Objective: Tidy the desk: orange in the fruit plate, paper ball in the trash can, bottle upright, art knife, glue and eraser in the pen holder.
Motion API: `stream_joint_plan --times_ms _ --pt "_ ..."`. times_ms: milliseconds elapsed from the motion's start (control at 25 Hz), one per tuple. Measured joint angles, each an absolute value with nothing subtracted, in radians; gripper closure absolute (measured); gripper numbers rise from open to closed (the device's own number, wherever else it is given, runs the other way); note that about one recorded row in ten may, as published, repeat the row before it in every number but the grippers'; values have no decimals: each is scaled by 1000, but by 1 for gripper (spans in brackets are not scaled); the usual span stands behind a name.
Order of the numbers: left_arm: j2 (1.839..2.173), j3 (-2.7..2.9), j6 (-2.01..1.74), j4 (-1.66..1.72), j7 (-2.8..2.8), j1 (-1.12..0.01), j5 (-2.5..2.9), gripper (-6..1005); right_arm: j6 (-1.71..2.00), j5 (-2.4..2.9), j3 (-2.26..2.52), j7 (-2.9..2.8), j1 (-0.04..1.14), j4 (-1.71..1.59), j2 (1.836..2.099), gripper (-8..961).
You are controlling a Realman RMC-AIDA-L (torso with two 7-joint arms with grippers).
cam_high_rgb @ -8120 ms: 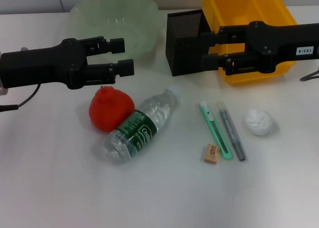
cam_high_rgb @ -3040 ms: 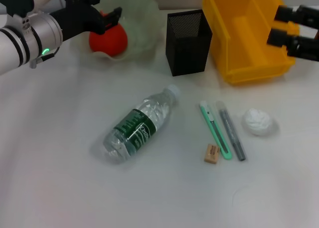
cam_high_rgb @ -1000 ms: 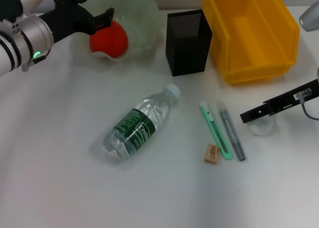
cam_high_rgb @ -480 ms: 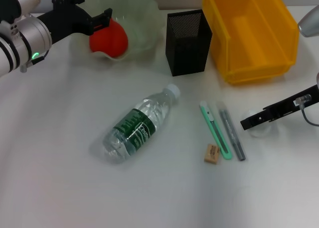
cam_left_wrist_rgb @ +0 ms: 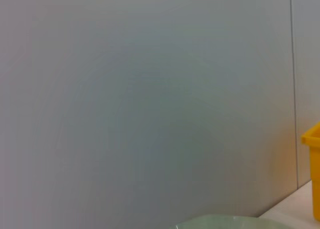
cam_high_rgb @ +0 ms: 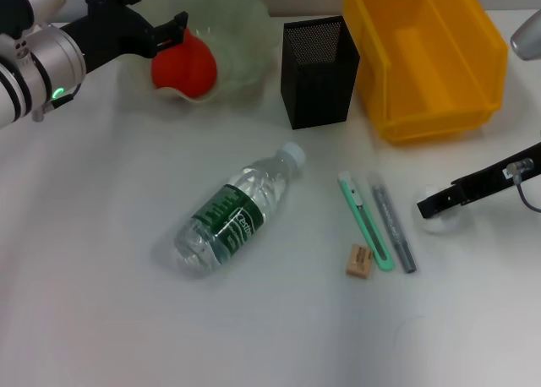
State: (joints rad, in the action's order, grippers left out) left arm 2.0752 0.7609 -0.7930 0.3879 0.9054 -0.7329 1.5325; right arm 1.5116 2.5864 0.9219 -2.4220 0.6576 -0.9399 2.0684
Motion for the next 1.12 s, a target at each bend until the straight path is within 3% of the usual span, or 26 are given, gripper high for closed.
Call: stream_joint_plan --times_ms 160,520,640,880,1040,1120 --pt "2074 761 -793 388 905 -729 1532 187 1529 2584 912 -2422 653 -947 2060 471" --pt "2075 760 -801 388 905 -725 1529 186 1702 2216 631 -2212 548 -957 1996 481" --pt "2075 764 -809 389 905 -724 1510 186 1701 2004 567 -2060 495 -889 1986 481" --pt "2074 761 -834 392 905 -720 1488 186 1539 1706 508 -1649 446 -727 2028 483" --pt "2074 765 -863 397 907 -709 1463 186 1311 1640 516 -1429 496 -671 2074 481" --pt "2074 767 -878 399 911 -704 1457 186 1250 1641 528 -1418 513 -663 2077 479"
